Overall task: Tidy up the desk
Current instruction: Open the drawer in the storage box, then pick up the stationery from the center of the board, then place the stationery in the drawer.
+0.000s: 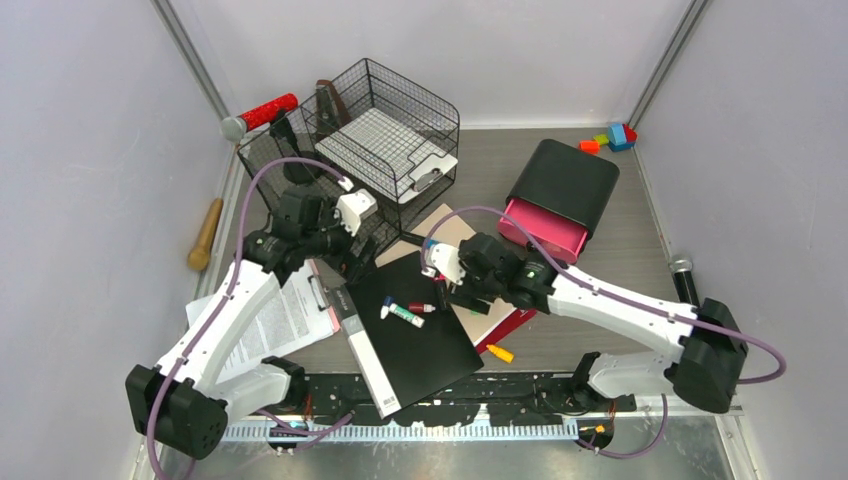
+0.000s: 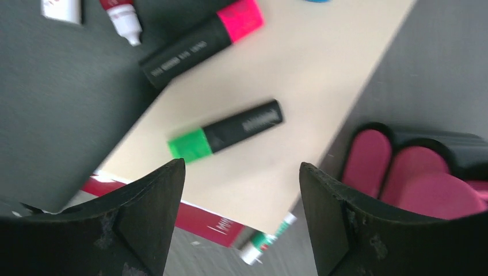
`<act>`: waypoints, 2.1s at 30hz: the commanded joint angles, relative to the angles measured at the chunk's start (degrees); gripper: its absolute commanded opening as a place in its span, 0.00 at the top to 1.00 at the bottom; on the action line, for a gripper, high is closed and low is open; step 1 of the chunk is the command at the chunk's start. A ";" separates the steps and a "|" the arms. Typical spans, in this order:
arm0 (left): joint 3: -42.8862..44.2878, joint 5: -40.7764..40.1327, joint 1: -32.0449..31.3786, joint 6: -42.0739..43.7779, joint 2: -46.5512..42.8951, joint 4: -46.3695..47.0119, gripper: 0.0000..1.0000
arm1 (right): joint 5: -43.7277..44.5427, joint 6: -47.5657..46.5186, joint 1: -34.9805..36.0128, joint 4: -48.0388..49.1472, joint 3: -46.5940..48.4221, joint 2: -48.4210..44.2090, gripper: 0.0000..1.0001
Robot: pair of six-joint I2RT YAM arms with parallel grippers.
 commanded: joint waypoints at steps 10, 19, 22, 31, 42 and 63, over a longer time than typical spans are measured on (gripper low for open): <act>-0.29 -3.10 0.43 0.11 -5.11 3.33 0.01 | 2.87 19.19 -1.79 5.30 5.44 16.48 0.21; -1.59 -1.91 0.43 0.16 -6.86 3.67 0.01 | -1.67 23.33 -7.54 1.77 8.76 20.22 0.24; -1.63 -1.96 0.43 0.05 -6.99 3.70 0.01 | -2.29 23.57 -7.90 1.10 9.33 21.79 0.26; -2.52 -1.17 0.68 0.29 -8.28 3.61 0.01 | -3.64 23.26 -9.08 -0.94 10.10 25.59 0.40; -2.12 -0.08 0.69 0.20 -9.43 3.20 0.01 | -6.65 20.84 -9.50 -6.18 16.52 26.42 0.71; -0.05 -1.17 0.60 -0.55 -8.65 3.08 0.01 | -6.15 9.82 -22.36 -27.16 41.74 13.86 1.00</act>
